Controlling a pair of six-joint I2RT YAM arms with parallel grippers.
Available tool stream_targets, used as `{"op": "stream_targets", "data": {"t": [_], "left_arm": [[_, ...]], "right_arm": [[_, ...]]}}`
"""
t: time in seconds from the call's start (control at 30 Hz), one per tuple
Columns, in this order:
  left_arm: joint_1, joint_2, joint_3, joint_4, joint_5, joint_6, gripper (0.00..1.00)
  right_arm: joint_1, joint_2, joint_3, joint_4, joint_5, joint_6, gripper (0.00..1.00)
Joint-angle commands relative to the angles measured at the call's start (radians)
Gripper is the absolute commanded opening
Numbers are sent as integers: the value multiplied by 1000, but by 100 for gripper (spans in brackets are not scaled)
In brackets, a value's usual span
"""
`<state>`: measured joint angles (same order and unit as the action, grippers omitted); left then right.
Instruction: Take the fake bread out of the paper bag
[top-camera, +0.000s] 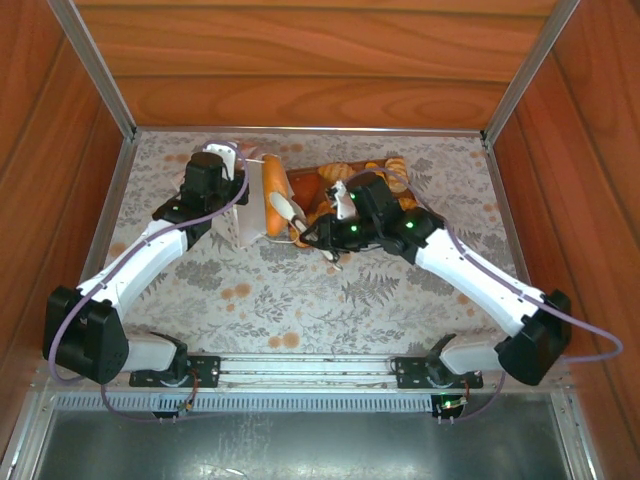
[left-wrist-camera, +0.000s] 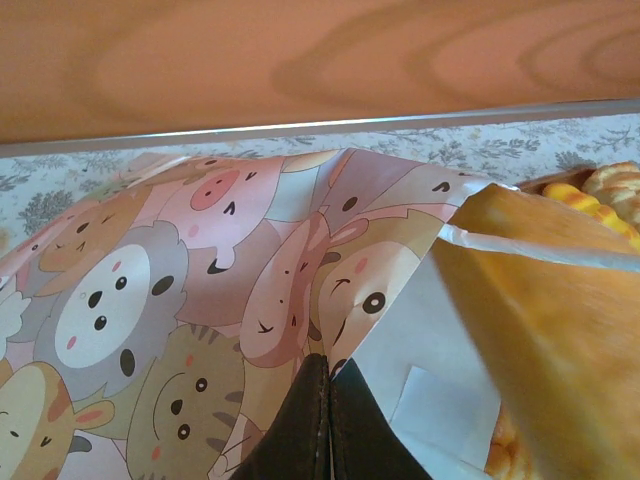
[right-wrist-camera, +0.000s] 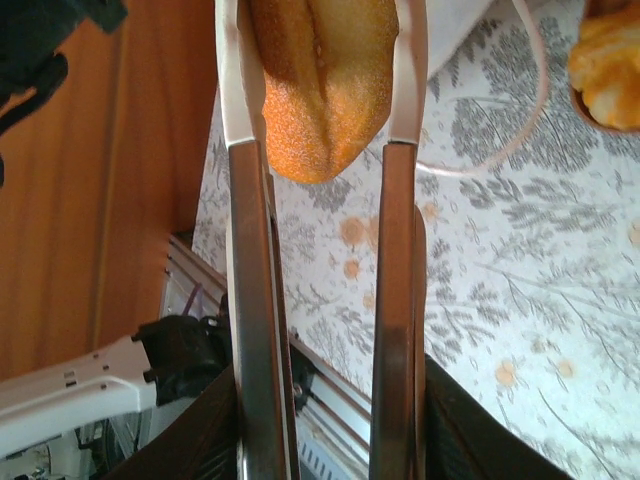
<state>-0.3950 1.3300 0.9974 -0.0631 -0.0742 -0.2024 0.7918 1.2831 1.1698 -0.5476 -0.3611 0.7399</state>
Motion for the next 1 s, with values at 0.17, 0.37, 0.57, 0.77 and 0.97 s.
{"op": "stream_targets", "data": {"t": [0.17, 0.37, 0.57, 0.77, 0.97], "left_arm": [[2, -3, -11, 10, -60, -56, 0], [2, -27, -22, 11, -53, -48, 0], [2, -66, -46, 16, -55, -24, 0], [4, -70, -51, 22, -35, -14, 0], [4, -74, -49, 32, 2, -10, 0]], "right_arm": [[7, -269, -69, -179, 155, 73, 4], [8, -315, -121, -274, 337, 257, 5], [9, -269, -186, -166, 412, 386, 8], [9, -136, -86, -259, 507, 387, 9], [9, -52, -41, -260, 564, 402, 13]]}}
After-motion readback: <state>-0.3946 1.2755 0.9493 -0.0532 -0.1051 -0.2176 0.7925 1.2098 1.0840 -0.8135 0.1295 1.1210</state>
